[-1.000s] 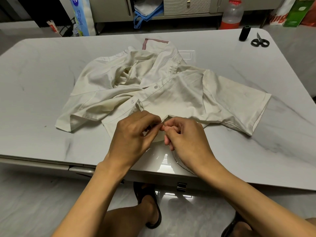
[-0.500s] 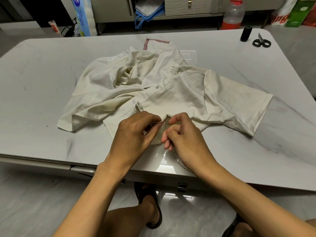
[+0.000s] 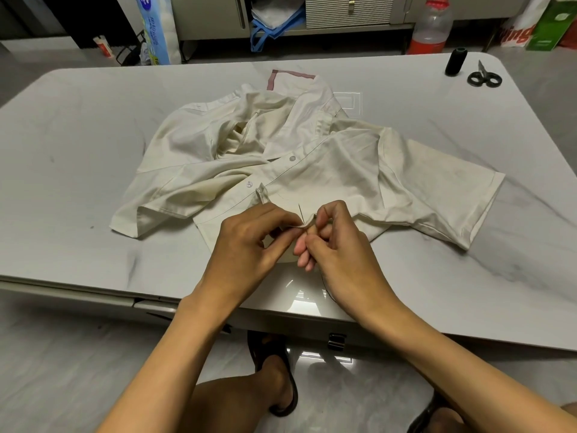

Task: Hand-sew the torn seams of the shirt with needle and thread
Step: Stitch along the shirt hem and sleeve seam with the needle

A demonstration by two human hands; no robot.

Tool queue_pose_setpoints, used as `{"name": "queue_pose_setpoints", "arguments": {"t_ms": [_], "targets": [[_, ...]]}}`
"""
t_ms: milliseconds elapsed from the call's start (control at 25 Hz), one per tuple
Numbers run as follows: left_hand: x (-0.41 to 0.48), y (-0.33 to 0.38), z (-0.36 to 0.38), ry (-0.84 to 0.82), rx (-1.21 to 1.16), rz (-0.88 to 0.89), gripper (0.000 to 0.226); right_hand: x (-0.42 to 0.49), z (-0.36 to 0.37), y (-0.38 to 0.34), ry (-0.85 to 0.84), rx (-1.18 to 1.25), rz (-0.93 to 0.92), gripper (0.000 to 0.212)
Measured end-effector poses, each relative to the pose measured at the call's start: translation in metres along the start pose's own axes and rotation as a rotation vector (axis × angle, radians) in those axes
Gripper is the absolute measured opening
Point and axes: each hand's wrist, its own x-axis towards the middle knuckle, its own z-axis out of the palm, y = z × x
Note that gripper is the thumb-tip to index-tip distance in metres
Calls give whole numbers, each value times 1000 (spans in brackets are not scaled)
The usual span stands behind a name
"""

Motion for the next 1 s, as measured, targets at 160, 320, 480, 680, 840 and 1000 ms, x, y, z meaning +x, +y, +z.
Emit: {"name": "queue_pose_setpoints", "arguments": {"t_ms": [160,320,480,680,840,1000], "targets": [[0,-1,-2,-39,-47,15,5,1,-1,1,27,-29,13,28],[1,-4,-4,-40,-28,36,5,2,-3,1,8,2,9,20],[-1,-5,-5,30,-2,17,5,6,-18,3,150,-410,-188,6],[-1,-4,-3,58,3,53,7,26,-29,1,87,-411,-115,19],[-1,-5,-3,58,27,80,8,29,-35,-6,-71,-147,159,15],[0,-4,-2,47,26,100,7,29,-42,-12,-109,-36,234,9]]}}
